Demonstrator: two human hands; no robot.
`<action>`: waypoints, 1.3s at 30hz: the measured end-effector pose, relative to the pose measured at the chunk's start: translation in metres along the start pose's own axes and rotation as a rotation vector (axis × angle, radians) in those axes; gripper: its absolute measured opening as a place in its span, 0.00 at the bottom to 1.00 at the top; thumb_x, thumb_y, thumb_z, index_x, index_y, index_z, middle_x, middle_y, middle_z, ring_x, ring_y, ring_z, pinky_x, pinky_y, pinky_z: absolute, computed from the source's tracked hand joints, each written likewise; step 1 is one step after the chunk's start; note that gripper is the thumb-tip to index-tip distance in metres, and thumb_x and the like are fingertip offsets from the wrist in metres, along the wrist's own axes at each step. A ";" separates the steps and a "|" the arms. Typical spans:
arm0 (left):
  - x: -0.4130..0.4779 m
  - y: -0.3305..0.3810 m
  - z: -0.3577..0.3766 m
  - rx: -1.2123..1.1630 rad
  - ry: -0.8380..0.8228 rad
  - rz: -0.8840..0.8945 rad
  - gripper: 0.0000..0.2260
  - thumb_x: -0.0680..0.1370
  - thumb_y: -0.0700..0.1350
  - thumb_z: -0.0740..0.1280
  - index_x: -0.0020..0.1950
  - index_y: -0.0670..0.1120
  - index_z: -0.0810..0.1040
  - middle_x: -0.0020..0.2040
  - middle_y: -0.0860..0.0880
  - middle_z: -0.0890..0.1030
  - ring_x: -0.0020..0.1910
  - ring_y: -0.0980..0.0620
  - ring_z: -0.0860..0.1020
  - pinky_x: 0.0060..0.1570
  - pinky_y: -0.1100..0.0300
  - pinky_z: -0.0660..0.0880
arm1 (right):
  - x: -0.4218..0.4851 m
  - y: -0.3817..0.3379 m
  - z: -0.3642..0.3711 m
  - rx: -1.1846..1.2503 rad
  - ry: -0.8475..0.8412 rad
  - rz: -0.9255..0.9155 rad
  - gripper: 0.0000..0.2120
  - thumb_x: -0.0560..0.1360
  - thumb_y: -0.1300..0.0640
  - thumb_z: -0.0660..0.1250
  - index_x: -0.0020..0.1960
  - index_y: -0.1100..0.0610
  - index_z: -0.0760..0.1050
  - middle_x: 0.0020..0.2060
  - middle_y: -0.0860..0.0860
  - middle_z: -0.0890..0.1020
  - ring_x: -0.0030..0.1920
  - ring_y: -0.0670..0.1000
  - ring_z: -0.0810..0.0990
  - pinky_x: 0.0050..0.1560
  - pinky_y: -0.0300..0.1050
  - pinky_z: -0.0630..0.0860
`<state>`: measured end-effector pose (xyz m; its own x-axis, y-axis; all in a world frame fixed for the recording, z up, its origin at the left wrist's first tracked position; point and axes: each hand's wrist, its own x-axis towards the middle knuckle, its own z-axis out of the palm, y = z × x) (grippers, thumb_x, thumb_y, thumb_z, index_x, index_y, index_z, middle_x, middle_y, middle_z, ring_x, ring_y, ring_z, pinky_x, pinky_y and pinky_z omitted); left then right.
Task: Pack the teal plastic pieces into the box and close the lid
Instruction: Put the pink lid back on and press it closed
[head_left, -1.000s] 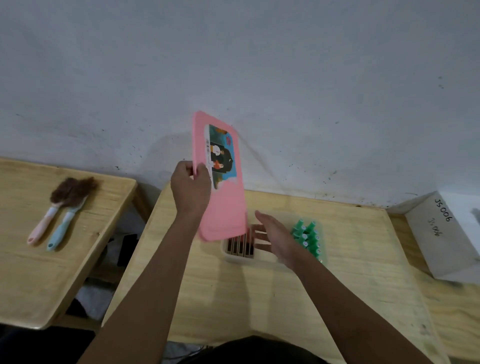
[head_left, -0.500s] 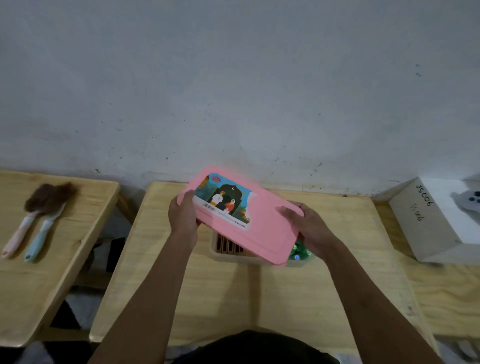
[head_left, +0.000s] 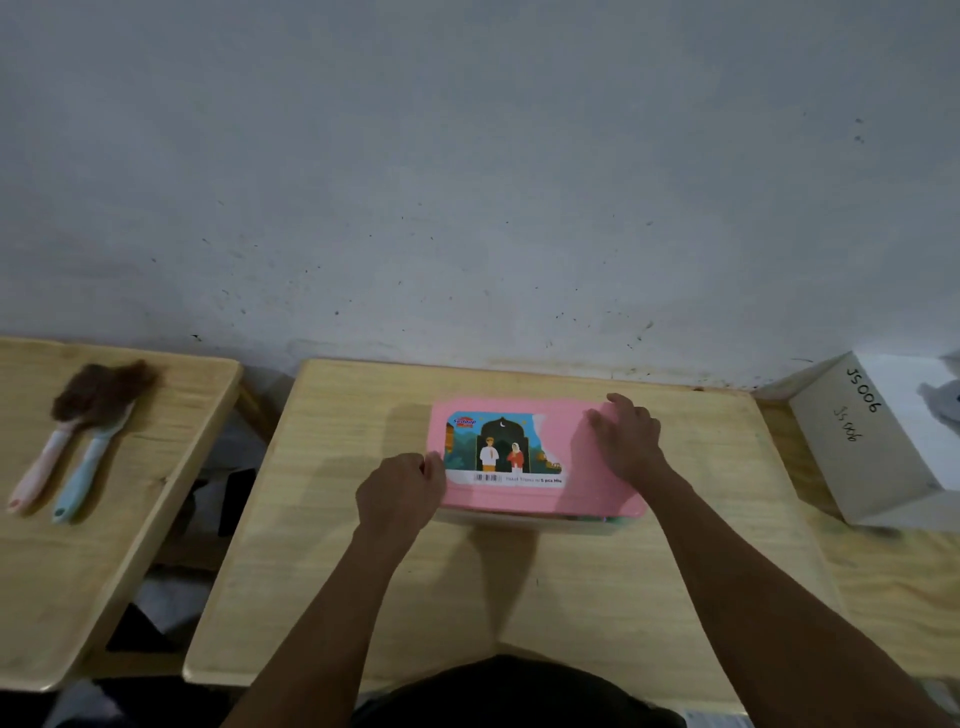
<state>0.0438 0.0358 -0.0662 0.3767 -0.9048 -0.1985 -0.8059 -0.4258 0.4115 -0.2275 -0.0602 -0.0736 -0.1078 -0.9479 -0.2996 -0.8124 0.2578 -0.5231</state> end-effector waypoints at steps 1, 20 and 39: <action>-0.002 -0.001 0.002 0.018 0.009 0.011 0.22 0.79 0.56 0.53 0.42 0.44 0.80 0.42 0.45 0.83 0.41 0.44 0.80 0.40 0.58 0.72 | -0.003 -0.001 0.002 0.002 0.011 -0.011 0.29 0.79 0.40 0.53 0.74 0.56 0.61 0.68 0.63 0.67 0.69 0.63 0.62 0.68 0.56 0.59; 0.022 0.014 0.055 0.036 -0.035 0.224 0.27 0.78 0.40 0.57 0.77 0.43 0.53 0.77 0.43 0.58 0.73 0.44 0.64 0.62 0.47 0.72 | -0.016 0.020 0.040 -0.239 0.170 -0.112 0.22 0.83 0.53 0.49 0.76 0.55 0.59 0.77 0.56 0.61 0.78 0.57 0.56 0.75 0.59 0.58; 0.030 0.023 0.052 0.100 0.073 0.348 0.30 0.75 0.54 0.51 0.74 0.41 0.61 0.76 0.45 0.61 0.76 0.48 0.58 0.59 0.49 0.72 | -0.026 0.013 0.048 -0.279 0.274 -0.243 0.24 0.81 0.47 0.50 0.73 0.54 0.65 0.74 0.53 0.68 0.77 0.54 0.59 0.67 0.56 0.72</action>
<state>0.0131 -0.0003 -0.1087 0.1011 -0.9949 0.0030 -0.9309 -0.0935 0.3532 -0.2080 -0.0234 -0.1109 -0.0119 -0.9988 0.0467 -0.9520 -0.0029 -0.3060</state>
